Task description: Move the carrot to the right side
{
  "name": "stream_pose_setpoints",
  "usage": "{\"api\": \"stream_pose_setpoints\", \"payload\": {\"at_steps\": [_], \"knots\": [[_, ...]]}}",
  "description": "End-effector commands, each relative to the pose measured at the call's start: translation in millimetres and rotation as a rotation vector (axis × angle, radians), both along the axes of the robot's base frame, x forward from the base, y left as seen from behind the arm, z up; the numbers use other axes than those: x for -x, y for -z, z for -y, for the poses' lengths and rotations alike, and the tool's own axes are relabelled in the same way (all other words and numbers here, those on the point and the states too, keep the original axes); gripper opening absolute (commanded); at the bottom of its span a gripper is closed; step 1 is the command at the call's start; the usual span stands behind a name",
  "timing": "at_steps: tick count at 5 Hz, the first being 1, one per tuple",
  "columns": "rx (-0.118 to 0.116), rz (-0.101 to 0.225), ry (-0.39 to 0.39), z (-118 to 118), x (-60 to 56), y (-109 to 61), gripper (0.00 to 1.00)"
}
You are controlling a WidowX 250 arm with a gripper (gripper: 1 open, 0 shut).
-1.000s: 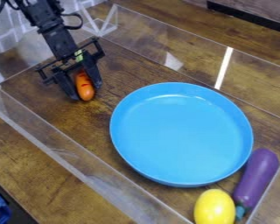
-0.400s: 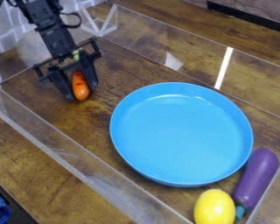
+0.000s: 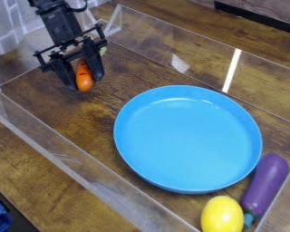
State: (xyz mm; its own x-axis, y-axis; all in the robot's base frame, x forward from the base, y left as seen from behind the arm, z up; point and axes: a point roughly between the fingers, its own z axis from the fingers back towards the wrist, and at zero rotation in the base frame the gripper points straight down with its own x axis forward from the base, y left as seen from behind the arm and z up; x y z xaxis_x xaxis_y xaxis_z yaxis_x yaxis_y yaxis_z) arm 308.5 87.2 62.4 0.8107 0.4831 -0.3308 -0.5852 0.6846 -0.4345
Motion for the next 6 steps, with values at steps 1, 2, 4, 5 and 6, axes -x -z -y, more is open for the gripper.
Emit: {"api": "stream_pose_setpoints", "payload": {"at_steps": [1,2,4,5,6], "knots": [[-0.035,0.094,0.086,16.6,-4.5,-36.9,0.00],[-0.022,0.091,0.175,43.2,-0.9,-44.8,0.00],[0.001,0.091,0.323,104.4,4.1,-60.3,0.00],[0.005,0.091,0.397,132.3,8.9,-65.7,0.00],[0.005,0.100,0.449,155.5,12.1,-67.0,0.00]]}}
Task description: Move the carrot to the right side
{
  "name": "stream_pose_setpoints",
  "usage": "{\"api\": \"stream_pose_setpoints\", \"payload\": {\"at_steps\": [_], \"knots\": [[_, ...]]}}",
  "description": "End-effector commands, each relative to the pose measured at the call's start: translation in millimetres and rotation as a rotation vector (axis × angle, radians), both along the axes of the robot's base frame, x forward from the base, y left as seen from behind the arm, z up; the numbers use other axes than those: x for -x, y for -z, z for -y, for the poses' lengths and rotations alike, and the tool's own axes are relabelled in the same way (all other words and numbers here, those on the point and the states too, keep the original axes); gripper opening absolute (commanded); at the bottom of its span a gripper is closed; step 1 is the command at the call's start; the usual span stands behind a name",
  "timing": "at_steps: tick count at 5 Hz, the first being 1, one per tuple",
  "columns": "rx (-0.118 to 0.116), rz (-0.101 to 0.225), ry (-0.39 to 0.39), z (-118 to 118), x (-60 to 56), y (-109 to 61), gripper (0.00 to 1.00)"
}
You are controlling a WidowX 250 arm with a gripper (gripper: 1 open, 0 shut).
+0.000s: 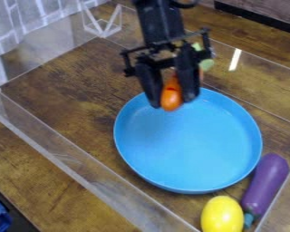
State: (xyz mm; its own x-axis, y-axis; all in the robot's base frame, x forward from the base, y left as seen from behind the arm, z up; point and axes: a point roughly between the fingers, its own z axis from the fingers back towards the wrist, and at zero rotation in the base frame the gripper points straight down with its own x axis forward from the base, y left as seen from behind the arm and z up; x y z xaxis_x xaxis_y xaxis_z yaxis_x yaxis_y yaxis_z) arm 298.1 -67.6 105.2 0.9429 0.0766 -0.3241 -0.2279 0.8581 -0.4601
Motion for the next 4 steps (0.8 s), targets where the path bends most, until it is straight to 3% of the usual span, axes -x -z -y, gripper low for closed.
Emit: {"api": "stream_pose_setpoints", "payload": {"at_steps": [1,2,3,4], "knots": [[-0.003,0.084,0.062,17.6,5.3,-20.6,0.00],[0.001,0.077,0.080,24.8,8.9,-15.4,0.00],[0.004,0.033,0.100,24.6,7.4,-9.9,1.00],[0.004,0.032,0.118,22.1,1.7,-3.7,1.00]]}}
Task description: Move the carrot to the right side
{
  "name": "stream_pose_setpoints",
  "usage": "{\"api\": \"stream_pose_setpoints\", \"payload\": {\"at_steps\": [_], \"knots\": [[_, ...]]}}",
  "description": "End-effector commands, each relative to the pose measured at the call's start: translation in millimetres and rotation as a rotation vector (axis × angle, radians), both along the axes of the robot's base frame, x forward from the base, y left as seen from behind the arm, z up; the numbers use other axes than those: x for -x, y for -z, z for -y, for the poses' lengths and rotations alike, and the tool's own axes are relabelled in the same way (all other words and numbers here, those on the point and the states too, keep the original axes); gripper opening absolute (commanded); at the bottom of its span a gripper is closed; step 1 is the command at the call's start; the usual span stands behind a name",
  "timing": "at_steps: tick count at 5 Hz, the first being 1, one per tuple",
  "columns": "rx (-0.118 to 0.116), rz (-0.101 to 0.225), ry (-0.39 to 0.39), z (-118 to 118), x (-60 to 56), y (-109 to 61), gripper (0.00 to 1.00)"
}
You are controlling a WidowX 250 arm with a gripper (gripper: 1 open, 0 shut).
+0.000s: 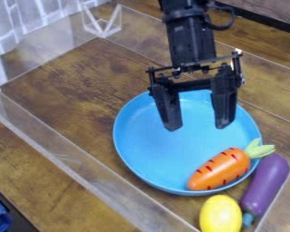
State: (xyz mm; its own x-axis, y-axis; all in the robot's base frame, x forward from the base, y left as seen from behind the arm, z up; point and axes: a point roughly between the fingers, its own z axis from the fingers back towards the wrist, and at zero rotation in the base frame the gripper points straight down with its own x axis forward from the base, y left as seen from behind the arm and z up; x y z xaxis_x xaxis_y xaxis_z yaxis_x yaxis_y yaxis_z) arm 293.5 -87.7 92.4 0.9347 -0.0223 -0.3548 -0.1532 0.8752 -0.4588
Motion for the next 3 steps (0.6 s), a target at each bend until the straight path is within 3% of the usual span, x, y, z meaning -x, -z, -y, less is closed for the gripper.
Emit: {"api": "stream_pose_setpoints", "payload": {"at_steps": [1,3], "knots": [[0.004,0.067,0.032,4.5,-5.4,-8.0,1.00],[0.007,0.083,0.078,10.7,-9.6,10.2,1.00]]}}
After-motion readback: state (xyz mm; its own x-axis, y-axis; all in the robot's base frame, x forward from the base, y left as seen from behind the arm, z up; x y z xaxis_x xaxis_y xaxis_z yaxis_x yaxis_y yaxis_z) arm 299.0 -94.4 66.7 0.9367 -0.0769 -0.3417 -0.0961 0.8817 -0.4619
